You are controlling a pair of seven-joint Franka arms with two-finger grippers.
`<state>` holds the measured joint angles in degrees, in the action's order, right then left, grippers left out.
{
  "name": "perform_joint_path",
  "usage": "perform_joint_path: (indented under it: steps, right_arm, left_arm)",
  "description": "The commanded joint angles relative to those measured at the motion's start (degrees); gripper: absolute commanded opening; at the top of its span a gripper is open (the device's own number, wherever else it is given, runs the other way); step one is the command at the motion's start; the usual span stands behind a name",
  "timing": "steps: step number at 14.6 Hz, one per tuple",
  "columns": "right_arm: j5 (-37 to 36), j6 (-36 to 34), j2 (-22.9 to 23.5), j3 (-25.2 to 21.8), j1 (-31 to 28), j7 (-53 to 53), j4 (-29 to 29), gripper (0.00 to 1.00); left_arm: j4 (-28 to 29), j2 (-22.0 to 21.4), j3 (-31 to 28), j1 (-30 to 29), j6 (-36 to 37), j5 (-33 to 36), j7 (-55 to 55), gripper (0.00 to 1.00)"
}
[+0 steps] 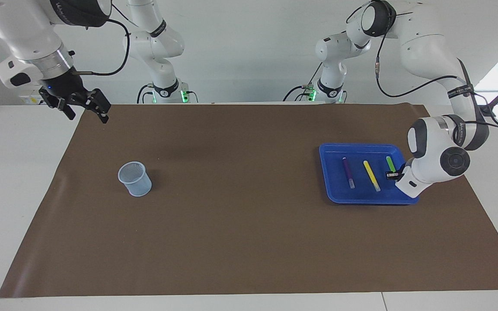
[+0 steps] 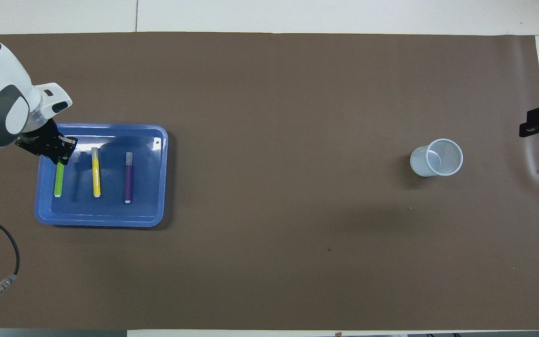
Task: Right arm passes pens to left for tray arrangement
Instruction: 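Place the green pen in the blue tray while the right gripper withdraws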
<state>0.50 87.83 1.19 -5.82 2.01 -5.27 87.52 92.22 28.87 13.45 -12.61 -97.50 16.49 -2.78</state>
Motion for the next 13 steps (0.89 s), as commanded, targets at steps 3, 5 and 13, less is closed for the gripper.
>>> perform_joint_path:
  steps: [3,5,13]
  right_arm:
    - [0.6,0.8,-2.3,2.2,-1.1,-1.1,3.4,1.0]
    - [0.6,1.8,-2.6,2.8,-1.2,-2.6,4.0,1.0]
    - [0.4,1.6,-2.9,3.3,-0.7,-2.3,4.2,1.0]
  left_arm:
    - [6.0,-2.2,0.3,-0.8,-4.8,0.3,-2.5,0.0]
    - [7.4,-2.7,0.3,-0.7,-5.4,0.3,-4.5,0.0]
    - [8.6,-3.2,0.3,-1.8,-7.0,0.3,-4.3,0.99]
